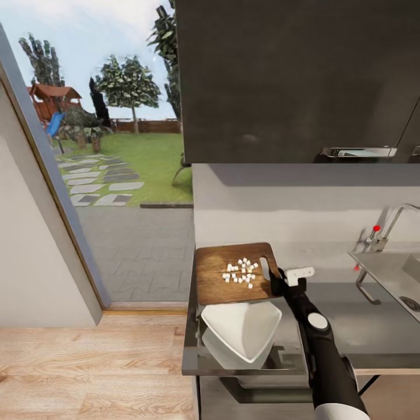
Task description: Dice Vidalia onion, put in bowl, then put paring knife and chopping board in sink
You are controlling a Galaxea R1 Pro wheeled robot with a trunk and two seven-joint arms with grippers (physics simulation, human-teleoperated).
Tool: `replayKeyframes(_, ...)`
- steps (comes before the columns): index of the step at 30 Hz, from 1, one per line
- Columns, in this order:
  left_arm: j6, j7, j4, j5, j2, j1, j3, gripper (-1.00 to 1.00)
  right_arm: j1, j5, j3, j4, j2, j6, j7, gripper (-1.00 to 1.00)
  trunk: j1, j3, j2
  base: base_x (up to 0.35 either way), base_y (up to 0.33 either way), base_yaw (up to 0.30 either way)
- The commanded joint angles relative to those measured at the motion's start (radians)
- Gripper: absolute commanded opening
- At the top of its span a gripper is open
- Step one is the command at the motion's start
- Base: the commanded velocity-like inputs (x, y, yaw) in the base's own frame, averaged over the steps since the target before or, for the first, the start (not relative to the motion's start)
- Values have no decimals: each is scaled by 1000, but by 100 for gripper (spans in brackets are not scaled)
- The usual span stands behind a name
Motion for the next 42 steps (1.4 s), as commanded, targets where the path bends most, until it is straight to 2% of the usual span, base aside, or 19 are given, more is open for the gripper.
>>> replayKeyframes(1, -1, 8, -1, 5, 2, 0, -7, 100, -1, 5, -4, 6, 1, -11, 8, -100, 1, -2, -2, 0, 0, 0)
replayKeyframes(3, -1, 8, -1, 5, 2, 0, -7, 100, -1, 4, -18, 31, 1, -69, 8, -100, 1, -2, -2, 0, 0, 0)
replayKeyframes(6, -1, 8, 0, 5, 2, 0, -7, 100, -1, 2, -119, 42, 1, -106, 9, -100, 1, -2, -2, 0, 0, 0)
replayKeyframes(8, -1, 8, 0, 5, 2, 0, -7, 100, -1, 1, -141, 43, 1, -111, 9, -100, 1, -2, -2, 0, 0, 0)
replayKeyframes(19, -1, 8, 0, 5, 2, 0, -7, 100, -1, 2, -149, 57, 1, -117, 8, -100, 1, -2, -2, 0, 0, 0)
replayKeyframes(25, -1, 8, -1, 4, 2, 0, -6, 100, -1, 2, -149, 86, 1, -179, 5, -100, 1, -2, -2, 0, 0, 0)
replayKeyframes(33, -1, 8, -13, 3, -1, 1, -7, 100, -1, 2, -151, 88, 1, -185, 4, -100, 1, -2, -2, 0, 0, 0)
replayKeyframes(42, -1, 8, 26, 3, 14, 1, -7, 100, -1, 2, -151, 90, 1, -186, 4, -100, 1, -2, -2, 0, 0, 0)
